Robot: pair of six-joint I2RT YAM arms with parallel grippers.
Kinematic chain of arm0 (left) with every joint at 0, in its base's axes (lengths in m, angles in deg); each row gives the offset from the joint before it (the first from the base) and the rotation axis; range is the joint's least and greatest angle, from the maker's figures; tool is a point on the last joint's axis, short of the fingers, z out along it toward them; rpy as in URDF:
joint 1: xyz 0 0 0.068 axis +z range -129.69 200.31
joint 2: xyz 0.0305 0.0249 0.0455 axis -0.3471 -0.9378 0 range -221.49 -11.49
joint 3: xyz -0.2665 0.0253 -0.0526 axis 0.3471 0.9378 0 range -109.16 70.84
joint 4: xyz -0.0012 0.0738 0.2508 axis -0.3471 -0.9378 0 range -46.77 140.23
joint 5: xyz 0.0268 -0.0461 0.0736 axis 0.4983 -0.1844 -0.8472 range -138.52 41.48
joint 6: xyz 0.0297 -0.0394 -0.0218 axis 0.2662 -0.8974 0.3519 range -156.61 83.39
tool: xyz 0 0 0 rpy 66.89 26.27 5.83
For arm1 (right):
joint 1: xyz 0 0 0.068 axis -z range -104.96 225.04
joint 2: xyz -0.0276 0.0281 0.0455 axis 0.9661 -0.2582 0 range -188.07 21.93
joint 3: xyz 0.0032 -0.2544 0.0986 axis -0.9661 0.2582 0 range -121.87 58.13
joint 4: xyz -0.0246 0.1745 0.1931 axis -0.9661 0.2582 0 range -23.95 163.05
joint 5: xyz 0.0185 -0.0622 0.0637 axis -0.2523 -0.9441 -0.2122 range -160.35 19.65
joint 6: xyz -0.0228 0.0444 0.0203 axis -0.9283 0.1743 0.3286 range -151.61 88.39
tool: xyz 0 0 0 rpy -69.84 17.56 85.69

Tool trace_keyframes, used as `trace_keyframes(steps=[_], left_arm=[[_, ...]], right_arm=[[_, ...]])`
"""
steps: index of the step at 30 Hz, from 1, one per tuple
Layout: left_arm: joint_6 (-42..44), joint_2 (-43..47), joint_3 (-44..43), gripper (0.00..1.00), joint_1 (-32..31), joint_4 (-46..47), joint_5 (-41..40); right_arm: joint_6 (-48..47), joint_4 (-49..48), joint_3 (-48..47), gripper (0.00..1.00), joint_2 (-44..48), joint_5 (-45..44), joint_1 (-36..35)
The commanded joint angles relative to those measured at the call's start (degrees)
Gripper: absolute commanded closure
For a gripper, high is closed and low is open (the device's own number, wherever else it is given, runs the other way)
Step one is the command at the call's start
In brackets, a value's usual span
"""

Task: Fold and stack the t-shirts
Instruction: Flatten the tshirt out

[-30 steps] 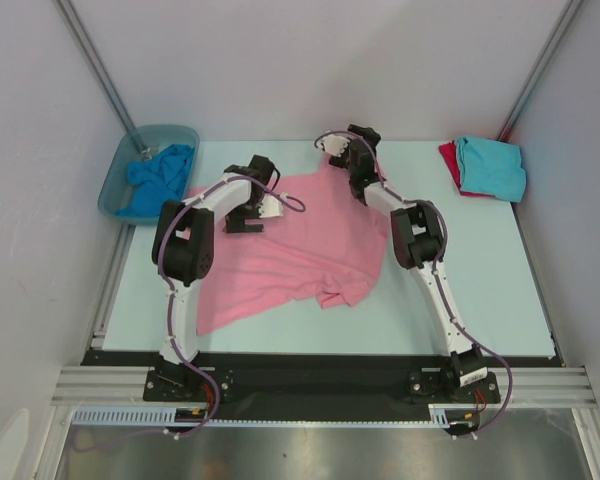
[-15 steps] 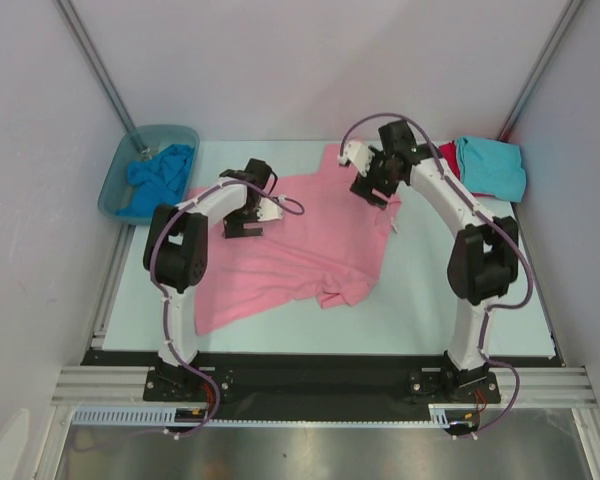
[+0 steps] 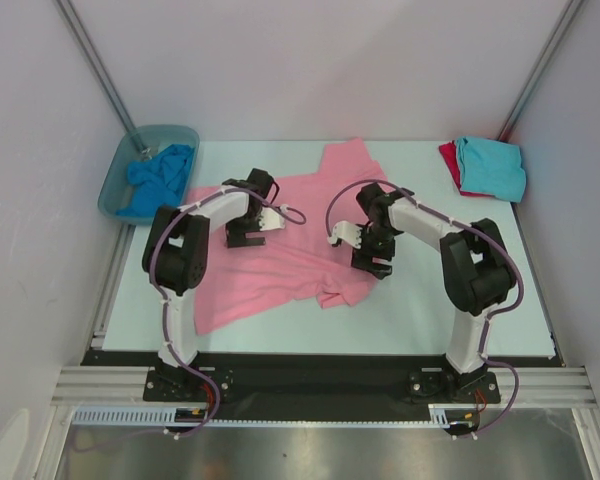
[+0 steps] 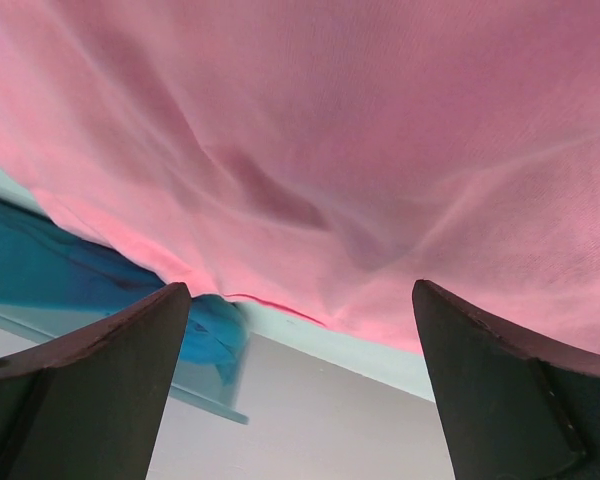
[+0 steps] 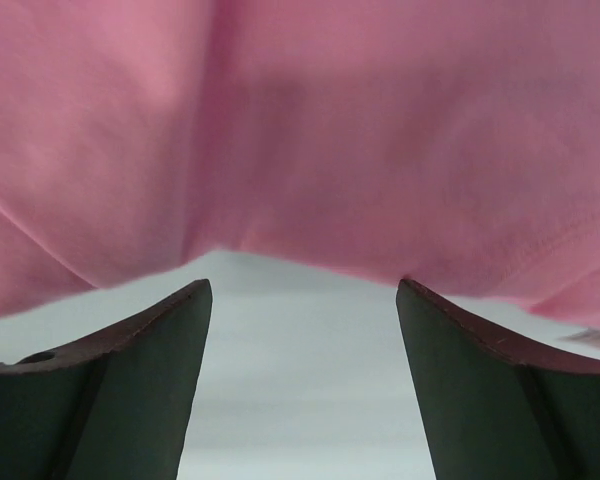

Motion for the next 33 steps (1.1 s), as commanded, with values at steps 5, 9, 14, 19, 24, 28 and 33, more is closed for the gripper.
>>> trace_keyframes(steps=[5,9,14,19,24,28,33], left_arm=[[-1.50,5.27,1.33,0.00,-1.09,2.15,0.99],[-1.85,5.36,1.77,0.00,-1.26,2.50,0.73],[-1.58,5.62,1.69,0.00,-1.53,2.59,0.38],[-1.58,5.71,2.03,0.00,-1.61,2.59,0.03],[-0.97,6.06,2.48,0.00,-1.61,2.76,-0.24],[-0.70,6.23,2.30,0.00,-1.61,2.67,-0.41],[-0.18,7.29,3.00,0.00,-1.61,2.67,-0.85]], right_arm=[[-2.08,-0.05,1.50,0.18,2.38,-1.98,-2.36],[-3.40,-1.55,3.62,0.18,2.29,-3.30,-2.89],[-5.33,-2.69,5.72,0.18,1.85,-4.53,-3.51],[-5.69,-7.26,6.96,0.19,0.71,-6.20,-4.47],[-5.59,-9.20,6.87,0.19,1.68,-6.29,-6.22],[-6.47,-8.85,7.22,0.19,5.35,-6.11,-7.20],[-4.81,-10.86,10.28,0.18,11.42,-5.33,-6.94]])
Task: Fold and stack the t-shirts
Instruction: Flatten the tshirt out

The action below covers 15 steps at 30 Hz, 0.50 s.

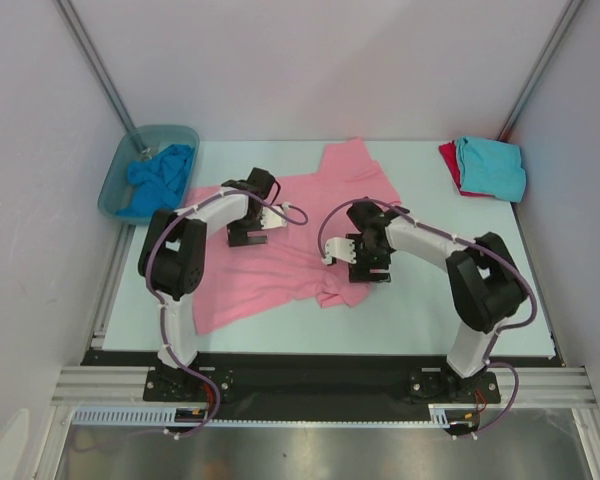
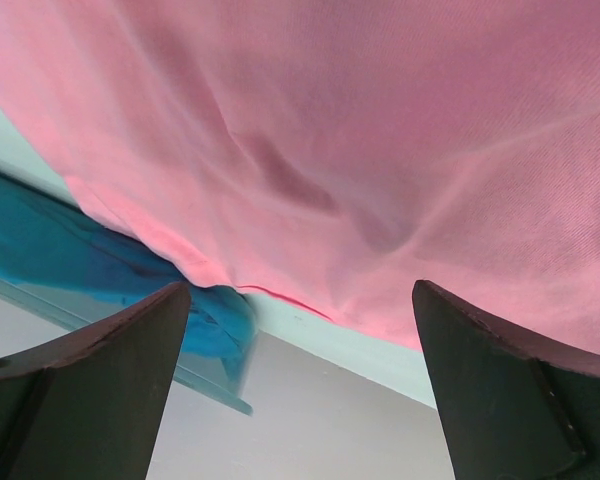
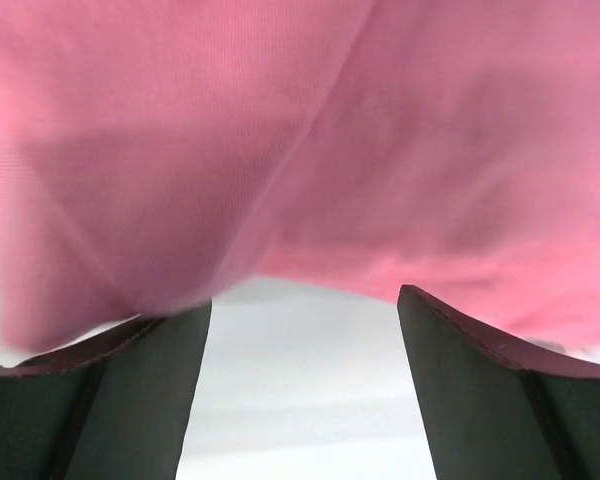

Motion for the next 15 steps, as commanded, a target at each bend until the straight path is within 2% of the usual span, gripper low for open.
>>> trace_keyframes(steps=[1,5,9,11,15], left_arm=[[0.33,4.45,1.19,0.00,-0.46,0.31,-0.81],[0.68,4.36,1.28,0.00,-0.54,0.31,-1.25],[0.33,4.45,0.84,0.00,-0.63,0.31,-0.72],[0.15,4.36,0.84,0.00,-0.89,0.31,-0.72],[-1.43,4.36,1.28,0.00,-1.25,1.01,-0.19]], right_arm=[[2.46,-5.35,2.97,0.18,7.10,0.73,-0.05],[0.82,-7.04,9.04,0.16,14.22,1.52,0.13],[-1.03,-3.97,13.53,0.16,19.84,2.04,-0.05],[-0.51,-2.74,14.58,0.16,20.73,3.53,-0.14],[0.55,-7.12,17.83,0.16,22.32,2.93,-3.29]])
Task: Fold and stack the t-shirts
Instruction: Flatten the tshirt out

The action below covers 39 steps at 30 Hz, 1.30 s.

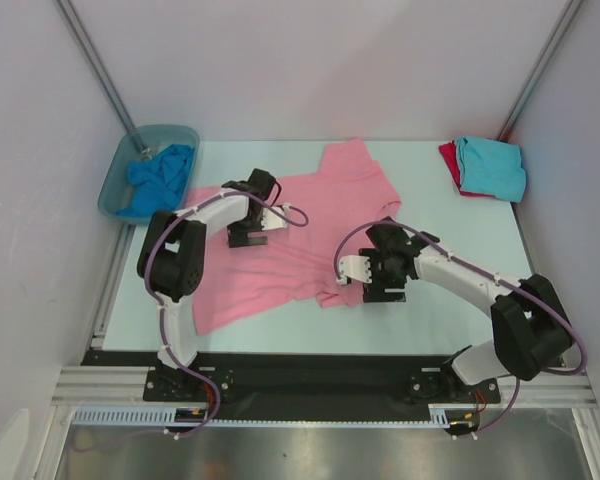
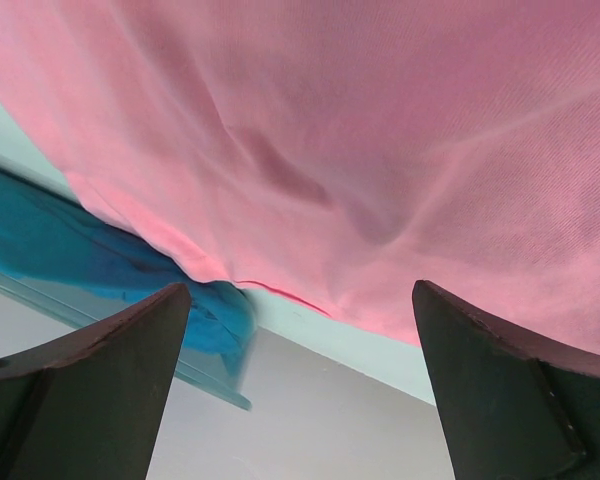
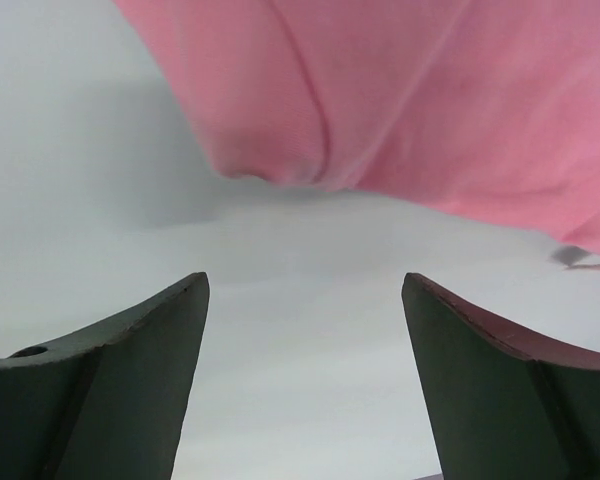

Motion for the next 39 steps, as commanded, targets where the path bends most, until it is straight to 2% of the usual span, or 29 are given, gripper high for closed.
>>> trace_keyframes(steps=[1,11,14,15,18,28,39], left_arm=[[-1.76,3.38,0.69,0.00,-0.88,1.10,0.11],[-2.38,4.69,3.24,0.00,-1.05,3.13,0.38],[-2.38,5.13,3.33,0.00,-1.14,3.04,0.64],[-2.38,5.57,3.33,0.00,-1.05,3.04,0.81],[-2.64,6.28,3.77,0.00,-1.05,2.95,0.82],[-1.06,11.90,12.72,0.00,-1.84,2.07,4.42],[0.26,15.15,17.65,0.00,-2.02,1.19,10.48]], right_arm=[[0.61,-4.09,2.21,0.16,1.73,0.30,-2.86],[4.14,-18.06,2.48,0.19,-4.77,-3.48,-5.68],[3.61,-19.65,2.13,0.26,-6.26,-4.10,-5.68],[3.43,-20.09,2.04,0.48,-6.62,-4.18,-5.68],[3.26,-22.54,2.39,1.00,-7.32,-6.27,-5.59],[-0.87,-24.13,-2.00,1.00,-8.99,-9.02,-2.52],[-8.52,-28.53,-10.00,1.00,-12.95,-11.30,1.26]])
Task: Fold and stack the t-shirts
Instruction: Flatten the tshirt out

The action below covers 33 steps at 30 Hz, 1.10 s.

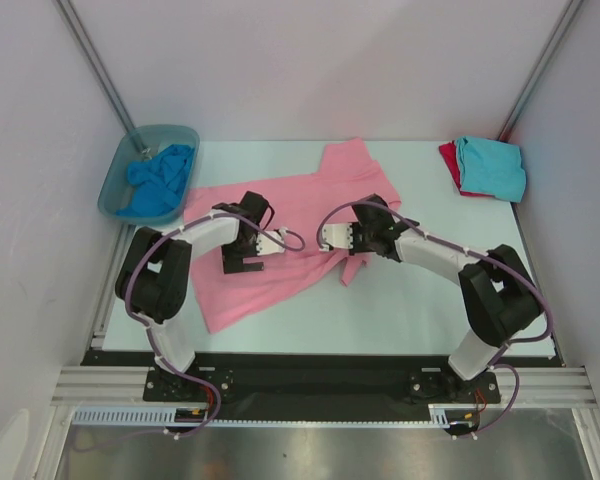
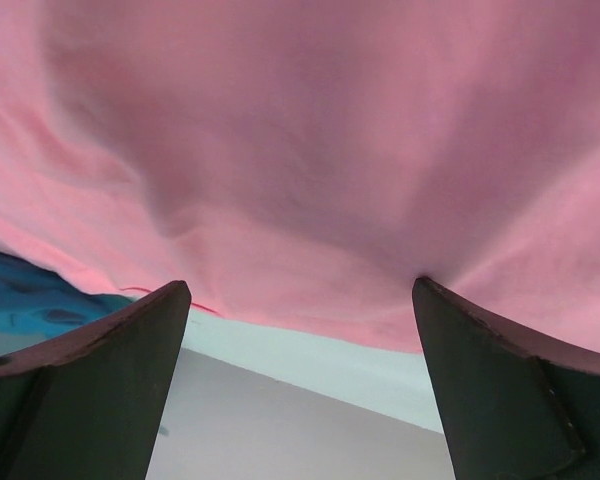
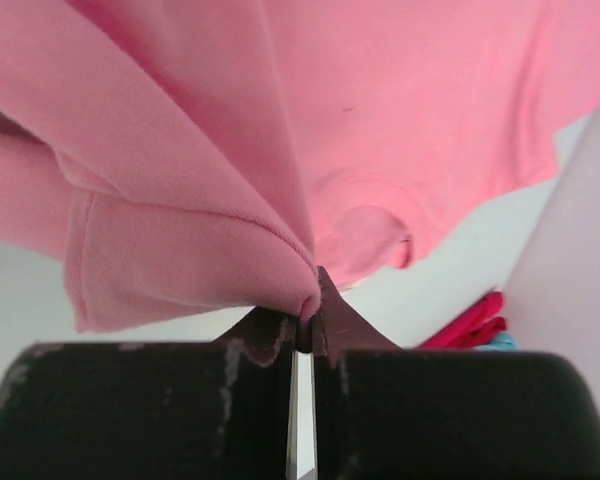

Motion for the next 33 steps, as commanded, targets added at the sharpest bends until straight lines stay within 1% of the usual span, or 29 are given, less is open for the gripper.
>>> trace_keyframes(steps=[1,6,9,12,20,25,26,27,28,29,30,31,32,33], left_arm=[[1.48,3.88,1.76,0.00,-0.49,-0.58,3.99],[1.66,3.17,2.47,0.00,-0.93,-0.67,4.43],[1.75,3.70,2.73,0.00,-1.02,-1.28,6.45],[1.84,3.70,3.17,0.00,-1.10,-1.63,6.72],[1.22,3.70,3.26,0.00,-1.63,-1.98,7.42],[0.70,3.62,3.17,0.00,-1.81,-2.33,7.51],[0.69,3.70,3.17,0.00,-1.81,-2.34,7.51],[0.69,3.70,3.17,0.00,-1.81,-2.42,7.60],[0.69,3.79,3.44,0.00,-1.81,-2.51,7.60],[0.78,3.88,3.53,0.00,-1.81,-2.60,7.68],[0.78,3.88,3.87,0.00,-1.81,-2.60,7.69],[0.78,3.96,4.05,0.00,-1.81,-2.51,7.60],[0.70,4.05,4.23,0.00,-1.81,-2.51,7.60],[0.61,4.14,4.49,0.00,-1.81,-2.51,7.68]], right_arm=[[-3.52,-5.36,-5.12,1.00,-1.41,-1.93,0.80],[-4.49,-5.55,-8.65,1.00,-4.83,-1.41,0.54],[-5.80,-7.64,-9.18,1.00,-6.24,-0.44,0.10],[-7.21,-9.23,-9.88,1.00,-8.17,0.00,-0.42],[-7.91,-20.48,-14.36,1.00,-15.11,2.99,-1.92],[-8.18,-29.52,-14.54,1.00,-17.32,4.05,-2.71],[-8.44,-30.06,-14.45,0.98,-17.84,3.18,-2.97],[-8.27,-30.59,-14.54,0.86,-19.15,2.30,-3.23],[-7.83,-30.68,-15.24,0.67,-19.69,1.51,-3.32],[-6.61,-29.73,-15.85,0.43,-20.13,0.19,-3.41],[-5.55,-28.06,-16.47,0.34,-20.22,0.09,-3.33],[-4.32,-24.04,-17.34,0.26,-20.05,0.27,-3.15],[-2.75,-22.09,-19.01,0.12,-19.78,0.01,-2.98],[0.58,-19.72,-20.24,0.11,-19.61,-0.26,-2.63]])
